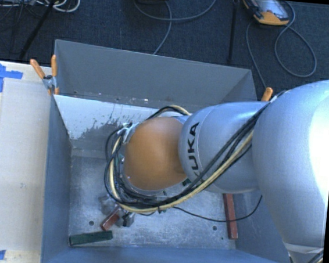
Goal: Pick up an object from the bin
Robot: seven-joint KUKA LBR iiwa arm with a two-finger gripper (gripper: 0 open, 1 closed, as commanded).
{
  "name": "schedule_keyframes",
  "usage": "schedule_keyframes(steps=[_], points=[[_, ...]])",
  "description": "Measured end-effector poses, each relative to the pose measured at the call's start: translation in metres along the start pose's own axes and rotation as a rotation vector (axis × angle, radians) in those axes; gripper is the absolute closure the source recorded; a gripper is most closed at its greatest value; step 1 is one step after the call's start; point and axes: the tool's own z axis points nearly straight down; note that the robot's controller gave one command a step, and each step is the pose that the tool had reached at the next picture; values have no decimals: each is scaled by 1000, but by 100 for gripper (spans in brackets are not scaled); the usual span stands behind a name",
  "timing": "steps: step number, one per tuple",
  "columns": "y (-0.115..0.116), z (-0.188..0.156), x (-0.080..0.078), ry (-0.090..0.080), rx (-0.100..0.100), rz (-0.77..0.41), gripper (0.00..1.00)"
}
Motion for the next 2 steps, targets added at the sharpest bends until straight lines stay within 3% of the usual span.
schedule_keyframes(steps=[1,2], points=[[36,-125,16,-6,3,-32,100],[54,-213,3,-9,3,-24,100]])
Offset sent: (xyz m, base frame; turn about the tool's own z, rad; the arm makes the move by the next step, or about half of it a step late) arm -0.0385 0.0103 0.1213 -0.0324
